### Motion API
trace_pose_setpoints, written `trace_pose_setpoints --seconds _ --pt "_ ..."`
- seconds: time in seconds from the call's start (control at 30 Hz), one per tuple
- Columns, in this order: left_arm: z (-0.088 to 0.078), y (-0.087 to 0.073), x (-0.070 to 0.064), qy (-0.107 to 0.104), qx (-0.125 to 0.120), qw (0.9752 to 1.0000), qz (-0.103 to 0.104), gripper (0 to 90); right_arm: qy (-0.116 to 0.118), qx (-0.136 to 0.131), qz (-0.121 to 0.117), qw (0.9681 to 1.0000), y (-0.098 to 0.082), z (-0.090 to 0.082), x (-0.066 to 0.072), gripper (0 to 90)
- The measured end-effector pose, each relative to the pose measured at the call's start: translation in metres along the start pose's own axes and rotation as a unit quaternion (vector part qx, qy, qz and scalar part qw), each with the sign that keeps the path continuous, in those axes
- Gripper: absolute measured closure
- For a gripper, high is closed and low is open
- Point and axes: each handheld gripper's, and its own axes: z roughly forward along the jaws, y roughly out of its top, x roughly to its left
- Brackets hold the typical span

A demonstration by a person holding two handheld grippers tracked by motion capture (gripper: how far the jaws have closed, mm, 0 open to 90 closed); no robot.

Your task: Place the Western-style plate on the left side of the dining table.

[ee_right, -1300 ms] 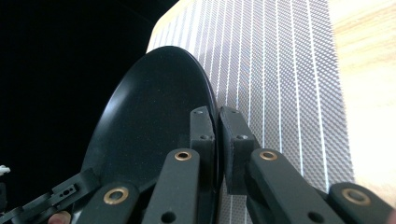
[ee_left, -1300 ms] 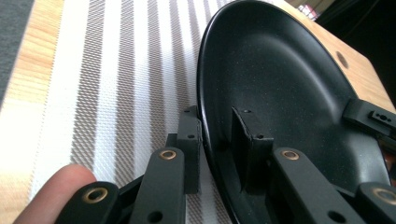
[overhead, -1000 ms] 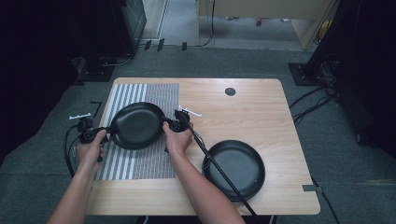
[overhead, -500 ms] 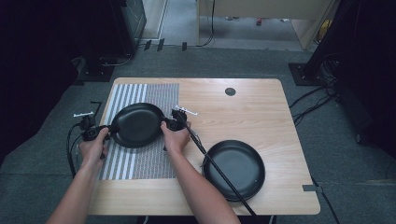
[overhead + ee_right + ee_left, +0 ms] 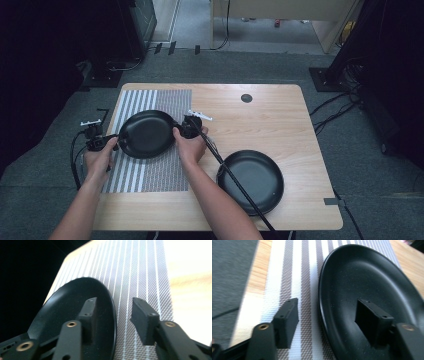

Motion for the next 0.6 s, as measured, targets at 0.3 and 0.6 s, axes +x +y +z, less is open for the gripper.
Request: trace_pose_setpoints --seconds 0.3,0.6 --pt "-0.019 -0.003 -0.021 0.026 -0.015 0.9985 0.046 15.7 0.001 -0.005 -0.076 0.9971 0.02 -0.044 0.0 39.4" --pt "-0.051 -0.011 -0.048 -0.001 -0.053 0.9949 0.086 12.9 0.035 0.0 -0.13 0.9909 0.028 -0.104 -0.008 29.3"
